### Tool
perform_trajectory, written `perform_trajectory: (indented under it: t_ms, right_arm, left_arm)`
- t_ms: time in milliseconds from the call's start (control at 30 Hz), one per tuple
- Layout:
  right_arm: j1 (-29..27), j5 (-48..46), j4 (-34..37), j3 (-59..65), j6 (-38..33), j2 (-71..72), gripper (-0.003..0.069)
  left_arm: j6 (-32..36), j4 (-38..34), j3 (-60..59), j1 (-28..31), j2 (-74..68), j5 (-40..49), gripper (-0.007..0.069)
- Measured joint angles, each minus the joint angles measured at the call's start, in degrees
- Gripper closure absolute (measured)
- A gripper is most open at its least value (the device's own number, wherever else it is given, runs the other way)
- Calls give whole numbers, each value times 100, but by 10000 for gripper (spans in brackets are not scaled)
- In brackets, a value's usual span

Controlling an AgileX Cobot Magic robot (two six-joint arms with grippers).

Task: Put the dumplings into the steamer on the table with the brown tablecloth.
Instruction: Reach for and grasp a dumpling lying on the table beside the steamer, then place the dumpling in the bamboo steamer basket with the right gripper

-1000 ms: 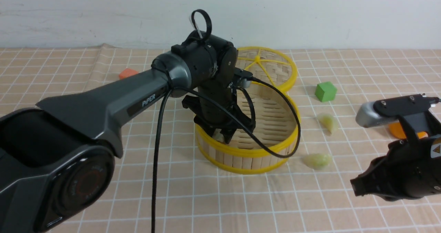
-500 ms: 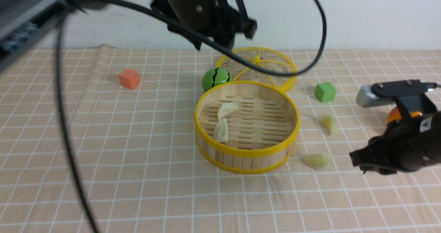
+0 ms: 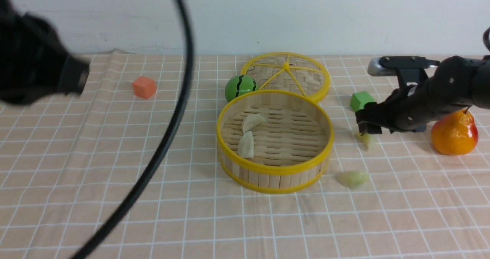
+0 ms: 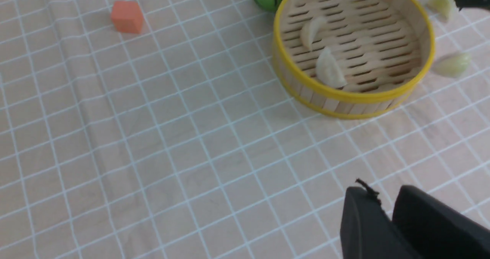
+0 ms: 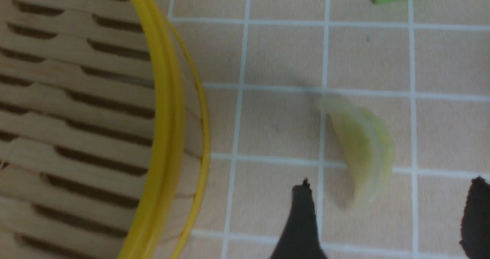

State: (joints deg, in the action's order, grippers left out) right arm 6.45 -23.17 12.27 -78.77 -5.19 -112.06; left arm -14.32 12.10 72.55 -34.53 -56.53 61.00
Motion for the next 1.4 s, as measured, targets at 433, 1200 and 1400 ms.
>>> perform_trajectory:
  t_ms: [433, 1200, 1400]
  right_arm:
    - [6, -957, -99, -1193, -1074, -986, 447]
    - [1372, -646, 416, -2043, -2282, -1313, 193]
    - [1297, -1959, 221, -2049, -2012, -384, 73]
  left_arm:
    - [-2459, 1527, -4689, 0, 4833, -1041, 514]
    - [-2588, 2133, -5435, 0, 4122, -2300, 512]
    - [-2588, 2139, -5435, 0, 4117, -2338, 512]
